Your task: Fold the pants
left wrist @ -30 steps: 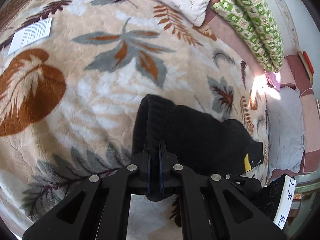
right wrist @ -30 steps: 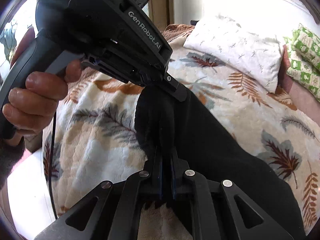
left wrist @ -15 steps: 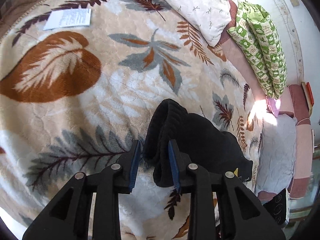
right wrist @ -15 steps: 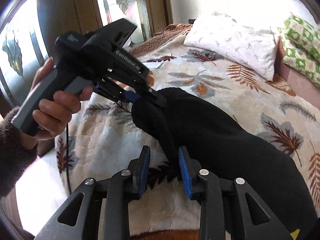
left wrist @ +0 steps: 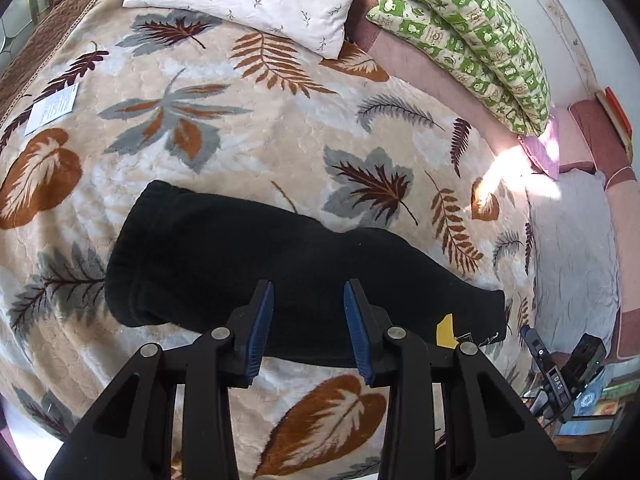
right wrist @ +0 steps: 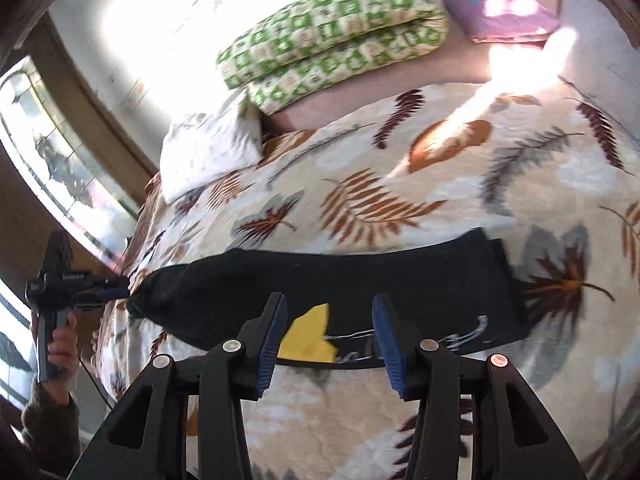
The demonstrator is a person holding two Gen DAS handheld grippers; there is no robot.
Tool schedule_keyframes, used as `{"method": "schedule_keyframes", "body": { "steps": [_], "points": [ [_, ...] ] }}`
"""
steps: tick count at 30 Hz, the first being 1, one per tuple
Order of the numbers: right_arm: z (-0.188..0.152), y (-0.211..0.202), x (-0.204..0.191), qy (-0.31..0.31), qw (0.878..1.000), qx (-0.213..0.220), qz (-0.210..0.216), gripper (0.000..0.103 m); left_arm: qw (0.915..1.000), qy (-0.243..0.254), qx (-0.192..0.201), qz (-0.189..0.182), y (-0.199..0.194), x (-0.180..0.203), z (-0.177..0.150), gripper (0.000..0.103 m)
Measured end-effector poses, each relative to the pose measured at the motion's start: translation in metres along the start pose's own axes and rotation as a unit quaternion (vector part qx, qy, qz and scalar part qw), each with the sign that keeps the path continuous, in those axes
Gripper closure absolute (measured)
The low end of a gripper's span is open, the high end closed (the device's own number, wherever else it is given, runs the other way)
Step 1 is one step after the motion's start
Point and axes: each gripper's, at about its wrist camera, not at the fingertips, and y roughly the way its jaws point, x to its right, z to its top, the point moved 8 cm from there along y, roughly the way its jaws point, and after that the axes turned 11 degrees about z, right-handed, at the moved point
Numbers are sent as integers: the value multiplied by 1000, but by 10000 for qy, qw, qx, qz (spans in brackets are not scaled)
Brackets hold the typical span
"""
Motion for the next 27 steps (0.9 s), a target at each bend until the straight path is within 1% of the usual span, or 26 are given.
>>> {"method": "schedule_keyframes", "body": {
  "steps": [2, 5, 6, 9, 11, 12, 14, 15, 17, 19, 21, 22, 24, 27],
  "points": [
    [12, -6, 13, 80, 10000, -5, 34, 55, 9998, -122, -120, 32, 4, -2, 9, 69],
    [28, 16, 4, -134, 9989, -277, 365, 52, 9988, -238, -335, 260, 13, -19, 23, 69],
    [34, 31, -5, -269, 9971, -450, 551, 49, 9981, -291, -417, 347, 16, -27, 28, 69],
    [44, 91, -42, -591, 9857, -1039, 1192, 49, 9964, -416, -603, 434, 23, -48, 39, 69],
    [47, 133, -60, -735, 9793, -1363, 1304, 49, 9957, -450, -641, 494, 27, -61, 48, 69],
    [46, 155, -66, -764, 9740, -1619, 1391, 49, 9953, -469, -701, 471, 30, -65, 51, 69],
    [44, 195, -77, -941, 9666, -1943, 1381, 49, 9942, -521, -871, 343, 40, -67, 55, 69],
    [41, 212, -82, -1039, 9605, -2160, 1413, 49, 9937, -504, -948, 305, 46, -66, 57, 69],
    [32, 240, -90, -1303, 9507, -2464, 1358, 49, 9930, -347, -1053, 400, 54, -63, 59, 69],
    [17, 260, -94, -1568, 9370, -2823, 1331, 49, 9934, -235, -1003, 506, 58, -63, 65, 69],
    [2, 270, -98, -1835, 9233, -3109, 1312, 49, 9936, -271, -972, 517, 59, -68, 68, 69],
    [-2, 270, -98, -2043, 9195, -3107, 1274, 49, 9934, -308, -978, 507, 59, -72, 69, 69],
    [-3, 267, -104, -2334, 9105, -3138, 1347, 51, 9932, -360, -971, 525, 57, -82, 71, 69],
    [-3, 269, -103, -2368, 9036, -3286, 1394, 49, 9924, -429, -988, 597, 54, -95, 70, 69]
  ]
}}
